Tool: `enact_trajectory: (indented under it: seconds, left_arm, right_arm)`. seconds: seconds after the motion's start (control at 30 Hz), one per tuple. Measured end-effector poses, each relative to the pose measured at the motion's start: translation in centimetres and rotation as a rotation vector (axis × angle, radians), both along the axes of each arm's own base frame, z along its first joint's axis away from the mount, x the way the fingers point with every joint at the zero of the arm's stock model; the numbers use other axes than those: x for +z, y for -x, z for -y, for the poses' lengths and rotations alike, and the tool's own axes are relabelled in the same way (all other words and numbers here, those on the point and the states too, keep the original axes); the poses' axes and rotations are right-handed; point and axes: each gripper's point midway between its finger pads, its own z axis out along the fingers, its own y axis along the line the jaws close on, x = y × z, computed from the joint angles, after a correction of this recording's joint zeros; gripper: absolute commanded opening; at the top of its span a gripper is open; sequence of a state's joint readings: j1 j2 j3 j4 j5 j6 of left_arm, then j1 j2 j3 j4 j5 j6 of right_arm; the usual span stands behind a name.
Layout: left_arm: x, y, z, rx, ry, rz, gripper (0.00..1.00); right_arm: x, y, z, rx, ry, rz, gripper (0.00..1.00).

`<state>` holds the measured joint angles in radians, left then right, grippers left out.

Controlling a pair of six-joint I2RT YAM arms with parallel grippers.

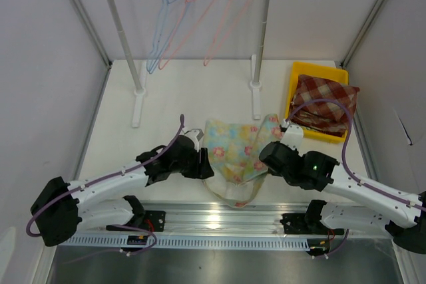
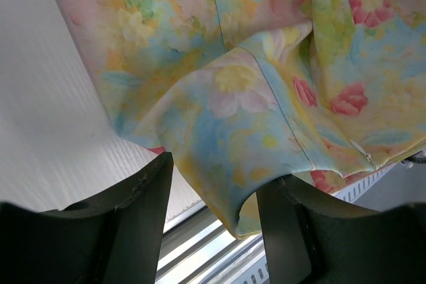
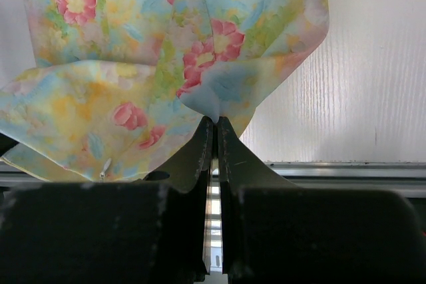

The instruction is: Place the skirt on the hanger

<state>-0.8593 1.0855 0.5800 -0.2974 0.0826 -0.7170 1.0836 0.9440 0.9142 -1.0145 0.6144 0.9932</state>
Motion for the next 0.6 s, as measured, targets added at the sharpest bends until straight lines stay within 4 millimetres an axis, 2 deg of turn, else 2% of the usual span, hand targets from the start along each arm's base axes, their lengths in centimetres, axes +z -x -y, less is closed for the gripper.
enact_trajectory:
  seconds: [0.13,0.27,0.6]
  left_arm:
    - [0.1,0.9,0.2,-0.018,0.000,-0.002,0.58]
    - [-0.2,2.8,0.7,-0.068,-0.014,-0.007,0.59]
    - [-3.6,7.0,-0.6,-0.110,-0.140,-0.056,0.60]
  right_arm:
    - [0.0,0.0,0.2,-0.004,0.005,0.001,0.00]
    - [0.0,0.1,0.2,-0.008,0.000,0.001,0.00]
    - [0.2,0.8,0.2,-0.013,-0.028,-0.004,0.02]
